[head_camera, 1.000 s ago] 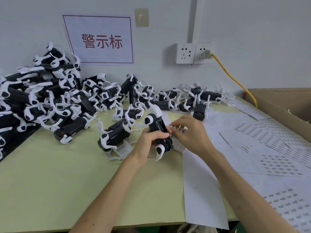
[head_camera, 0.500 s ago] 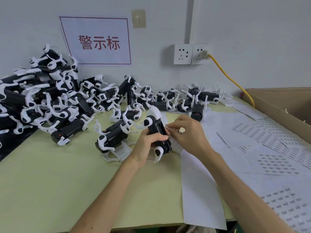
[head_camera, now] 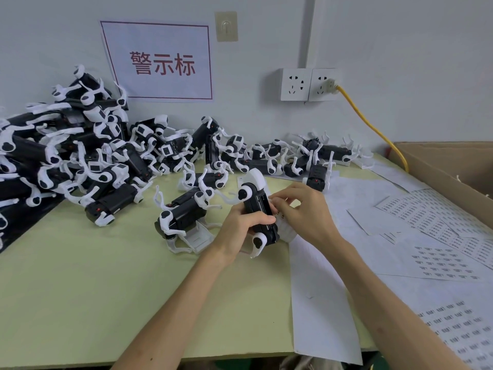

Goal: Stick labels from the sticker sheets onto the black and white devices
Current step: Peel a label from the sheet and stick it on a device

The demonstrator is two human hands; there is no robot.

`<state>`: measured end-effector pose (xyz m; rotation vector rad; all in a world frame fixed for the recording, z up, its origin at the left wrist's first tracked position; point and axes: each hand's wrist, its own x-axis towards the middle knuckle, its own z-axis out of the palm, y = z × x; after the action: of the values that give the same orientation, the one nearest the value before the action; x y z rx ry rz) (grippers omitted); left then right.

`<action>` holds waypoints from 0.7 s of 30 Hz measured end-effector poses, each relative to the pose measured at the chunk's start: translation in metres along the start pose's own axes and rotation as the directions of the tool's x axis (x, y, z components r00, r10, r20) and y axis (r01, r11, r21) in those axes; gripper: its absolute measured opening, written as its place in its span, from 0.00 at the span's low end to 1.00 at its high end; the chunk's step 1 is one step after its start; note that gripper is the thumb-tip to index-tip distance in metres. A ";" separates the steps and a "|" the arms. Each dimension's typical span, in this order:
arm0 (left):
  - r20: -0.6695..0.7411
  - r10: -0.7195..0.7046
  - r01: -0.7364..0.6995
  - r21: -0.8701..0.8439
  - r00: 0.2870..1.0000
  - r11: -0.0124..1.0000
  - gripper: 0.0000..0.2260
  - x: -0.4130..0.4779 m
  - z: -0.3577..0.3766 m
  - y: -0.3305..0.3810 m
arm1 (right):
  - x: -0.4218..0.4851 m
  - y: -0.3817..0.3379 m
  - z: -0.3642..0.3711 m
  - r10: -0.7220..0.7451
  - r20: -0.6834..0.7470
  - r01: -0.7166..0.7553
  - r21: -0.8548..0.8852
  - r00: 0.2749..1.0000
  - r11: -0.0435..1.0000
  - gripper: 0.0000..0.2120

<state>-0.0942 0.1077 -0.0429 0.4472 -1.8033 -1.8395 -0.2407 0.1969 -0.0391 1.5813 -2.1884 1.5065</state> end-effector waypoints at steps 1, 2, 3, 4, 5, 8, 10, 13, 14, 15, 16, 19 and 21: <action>0.001 -0.006 0.006 0.002 1.000 1.000 0.14 0.000 0.000 0.000 | 0.000 -0.001 0.000 0.013 -0.003 -0.013 0.007 1.000 1.000 0.06; 0.003 -0.010 0.010 0.002 1.000 1.000 0.14 -0.001 0.000 0.000 | 0.000 -0.001 0.000 0.026 -0.006 -0.026 0.018 1.000 0.999 0.06; 0.006 -0.014 0.014 0.000 1.000 1.000 0.14 -0.001 0.000 0.001 | 0.001 -0.002 0.000 0.036 -0.010 -0.036 0.031 0.999 0.999 0.06; 0.009 -0.016 0.016 -0.004 1.000 1.000 0.15 -0.001 0.000 0.001 | 0.001 -0.003 -0.001 0.043 -0.016 -0.043 0.039 0.999 0.998 0.05; 0.012 -0.016 0.016 -0.012 1.000 1.000 0.15 -0.002 0.001 0.001 | 0.000 -0.004 -0.001 0.047 -0.022 -0.046 0.042 0.999 0.998 0.05; 0.013 -0.013 0.014 -0.024 1.000 1.000 0.15 -0.002 0.001 0.002 | 0.000 -0.006 -0.003 0.049 -0.038 -0.047 0.049 0.998 0.998 0.05; 0.013 -0.016 0.017 -0.022 1.000 1.000 0.14 -0.002 0.001 0.003 | 0.000 -0.006 -0.004 0.055 -0.043 -0.052 0.060 0.998 0.997 0.06; 0.022 -0.026 0.025 0.011 0.999 1.000 0.10 -0.003 0.001 0.003 | 0.002 -0.004 -0.004 0.100 -0.043 -0.096 0.094 0.994 0.991 0.06; 0.020 -0.026 0.026 0.019 0.999 1.000 0.08 -0.003 0.001 0.003 | 0.002 -0.003 -0.004 0.115 -0.047 -0.110 0.103 0.992 0.989 0.06; 0.018 -0.025 0.025 0.020 1.000 0.999 0.07 -0.003 0.001 0.003 | 0.003 -0.002 -0.004 0.128 -0.052 -0.121 0.112 0.990 0.986 0.06; 0.014 -0.024 0.024 0.019 1.000 1.000 0.07 -0.003 0.001 0.003 | 0.003 -0.001 -0.004 0.139 -0.059 -0.131 0.121 0.989 0.984 0.06; 0.003 -0.032 0.032 0.014 0.999 0.999 0.10 -0.004 0.001 0.004 | 0.005 -0.001 -0.005 0.157 -0.091 -0.142 0.153 0.983 0.978 0.06; -0.001 -0.041 0.041 0.007 0.999 0.999 0.09 -0.006 0.001 0.004 | 0.005 -0.001 -0.006 0.170 -0.117 -0.145 0.195 0.979 0.970 0.07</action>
<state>-0.0895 0.1120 -0.0393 0.4904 -1.8132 -1.8606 -0.2452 0.1978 -0.0326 1.3318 -2.2014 1.8529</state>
